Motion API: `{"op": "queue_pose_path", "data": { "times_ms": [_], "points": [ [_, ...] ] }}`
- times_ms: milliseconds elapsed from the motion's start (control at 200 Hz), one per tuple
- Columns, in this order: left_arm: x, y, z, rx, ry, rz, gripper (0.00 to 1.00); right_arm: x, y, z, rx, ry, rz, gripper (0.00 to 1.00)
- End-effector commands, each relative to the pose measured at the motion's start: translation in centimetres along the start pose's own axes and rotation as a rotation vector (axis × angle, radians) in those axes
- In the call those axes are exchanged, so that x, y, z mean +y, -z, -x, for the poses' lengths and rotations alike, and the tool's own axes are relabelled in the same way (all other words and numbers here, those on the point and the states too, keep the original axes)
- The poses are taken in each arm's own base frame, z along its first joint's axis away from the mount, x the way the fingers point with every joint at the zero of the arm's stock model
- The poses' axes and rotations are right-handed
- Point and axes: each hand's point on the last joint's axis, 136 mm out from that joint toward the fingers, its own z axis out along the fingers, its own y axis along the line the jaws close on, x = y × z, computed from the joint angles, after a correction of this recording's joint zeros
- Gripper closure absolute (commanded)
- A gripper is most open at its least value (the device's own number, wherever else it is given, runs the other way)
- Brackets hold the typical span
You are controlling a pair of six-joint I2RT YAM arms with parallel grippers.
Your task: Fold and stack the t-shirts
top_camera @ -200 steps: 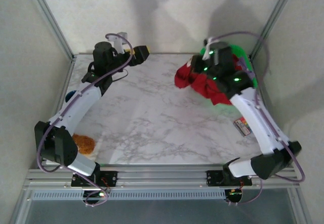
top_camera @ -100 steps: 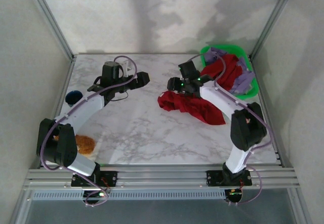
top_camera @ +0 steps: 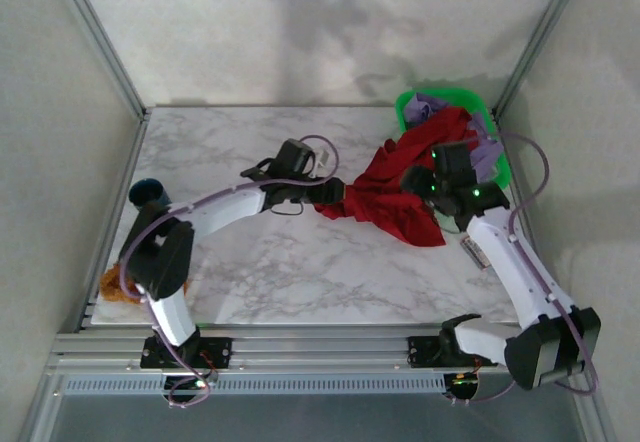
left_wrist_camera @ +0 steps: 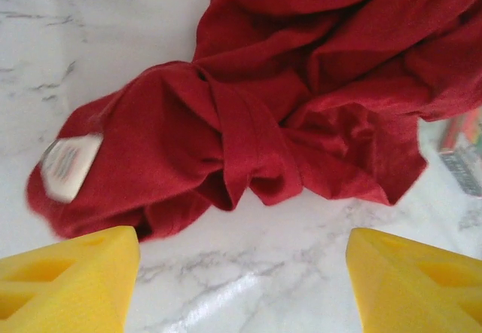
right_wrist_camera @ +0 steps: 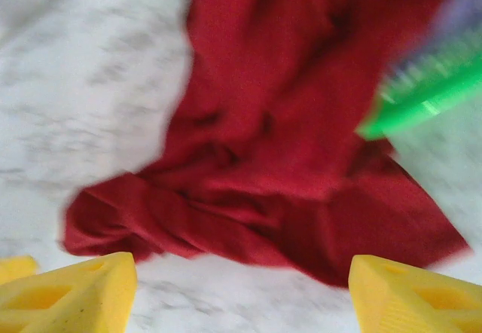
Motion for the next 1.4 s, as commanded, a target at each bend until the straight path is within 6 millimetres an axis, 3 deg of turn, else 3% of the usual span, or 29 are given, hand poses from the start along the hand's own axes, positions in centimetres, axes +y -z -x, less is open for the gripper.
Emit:
{"op": "queue_pose_path", "data": {
  "times_ms": [0, 145, 315, 431, 616, 701, 841, 966, 1071, 1262, 1392],
  "points": [
    [-1.2, -1.3, 0.9, 0.013, -0.086, 0.066, 0.31, -3.8, -0.2, -3.1, 0.069, -0.084, -0.088, 0.24],
    [-2.4, -3.0, 0.9, 0.053, -0.112, 0.069, 0.34, -7.3, -2.5, -5.9, 0.107, -0.189, -0.137, 0.22],
    [-2.7, -4.7, 0.3, 0.109, -0.213, 0.159, 0.36, -9.8, -3.9, -6.8, 0.097, -0.246, -0.196, 0.21],
    [-1.8, -5.9, -1.2, 0.175, -0.318, 0.277, 0.37, -10.3, -4.2, -6.8, 0.095, -0.261, -0.196, 0.18],
    [-1.4, -7.4, -2.5, 0.214, -0.309, 0.296, 0.43, -10.6, -4.3, -6.2, 0.087, -0.271, -0.192, 0.17],
    [-1.3, -8.3, -2.8, 0.225, -0.330, 0.331, 0.49, -11.1, -4.4, -6.3, 0.095, -0.269, -0.205, 0.16],
    [-1.4, -9.1, -2.7, 0.221, -0.349, 0.354, 0.67, -11.3, -4.4, -6.5, 0.103, -0.273, -0.201, 0.15],
    [-2.0, -7.5, -0.3, 0.145, -0.368, 0.385, 0.89, -11.1, -4.0, -6.3, 0.096, -0.265, -0.187, 0.13],
    [-1.6, -4.9, 2.0, 0.083, -0.364, 0.433, 0.95, -10.6, -3.8, -6.5, 0.104, -0.270, -0.156, 0.10],
    [2.4, 0.2, 4.7, 0.055, -0.251, 0.478, 1.00, -9.3, -4.0, -6.3, 0.129, -0.236, -0.098, 0.09],
    [5.3, 4.0, 6.4, -0.009, -0.145, 0.439, 1.00, -6.8, -4.9, -6.9, 0.201, -0.198, -0.002, 0.03]
  ]
}}
